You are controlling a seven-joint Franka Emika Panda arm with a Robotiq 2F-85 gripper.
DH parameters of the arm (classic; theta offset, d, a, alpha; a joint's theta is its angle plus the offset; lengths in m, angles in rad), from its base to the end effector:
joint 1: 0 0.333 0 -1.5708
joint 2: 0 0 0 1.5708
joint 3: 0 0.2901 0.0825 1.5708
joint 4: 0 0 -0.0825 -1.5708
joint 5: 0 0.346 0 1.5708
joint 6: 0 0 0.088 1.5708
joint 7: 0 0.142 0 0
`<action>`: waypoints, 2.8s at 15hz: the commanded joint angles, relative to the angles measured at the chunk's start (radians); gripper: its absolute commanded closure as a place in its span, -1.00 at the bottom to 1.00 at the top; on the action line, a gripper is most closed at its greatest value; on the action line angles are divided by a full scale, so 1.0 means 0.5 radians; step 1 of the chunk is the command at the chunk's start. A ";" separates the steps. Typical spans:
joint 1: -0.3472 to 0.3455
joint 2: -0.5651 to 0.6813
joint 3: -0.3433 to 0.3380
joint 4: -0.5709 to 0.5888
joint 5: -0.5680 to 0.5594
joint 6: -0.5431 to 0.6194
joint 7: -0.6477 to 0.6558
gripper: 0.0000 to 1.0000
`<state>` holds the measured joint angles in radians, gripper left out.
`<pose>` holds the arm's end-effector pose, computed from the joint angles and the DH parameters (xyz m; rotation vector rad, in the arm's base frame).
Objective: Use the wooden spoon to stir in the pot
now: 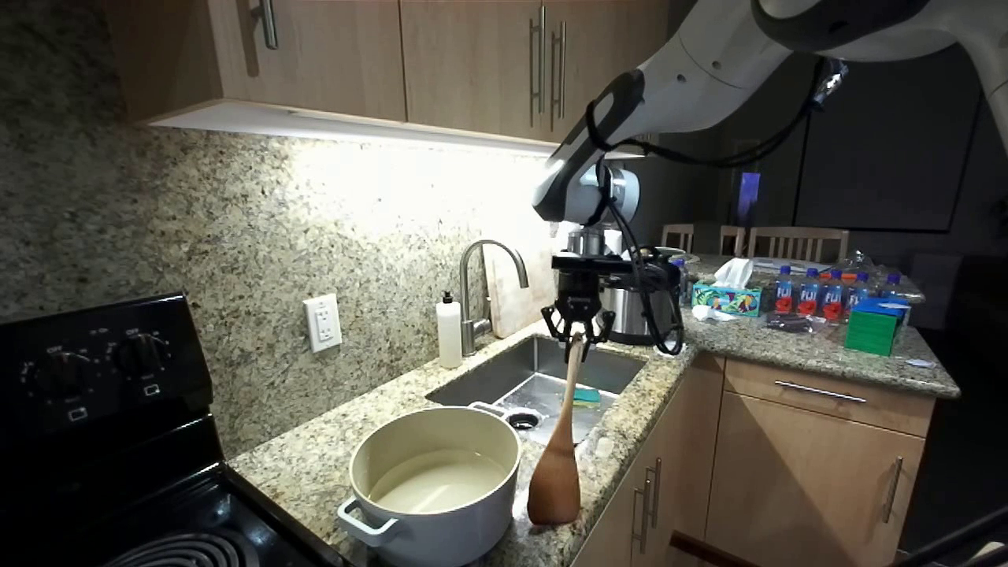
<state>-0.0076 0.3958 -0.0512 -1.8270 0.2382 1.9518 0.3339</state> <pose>0.5619 -0.0087 0.2662 -2.8654 0.7475 0.4353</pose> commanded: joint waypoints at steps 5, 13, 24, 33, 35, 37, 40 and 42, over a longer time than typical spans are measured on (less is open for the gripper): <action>-0.119 -0.145 -0.005 0.144 0.138 -0.413 -0.083 0.81; -0.120 -0.157 0.016 0.231 0.210 -0.544 -0.138 0.81; -0.068 -0.304 0.058 0.273 0.166 -0.641 -0.139 0.81; 0.025 -0.685 0.088 0.195 0.080 -0.670 -0.080 0.81; 0.057 -0.754 0.108 0.178 0.043 -0.675 -0.062 0.81; 0.088 -0.794 0.138 0.156 -0.004 -0.676 -0.068 0.81; 0.134 -0.820 0.193 0.116 -0.042 -0.645 -0.106 0.81; 0.170 -0.821 0.232 0.079 -0.066 -0.599 -0.116 0.81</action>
<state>0.0597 0.0177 0.0418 -1.7329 0.2310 1.6225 0.2971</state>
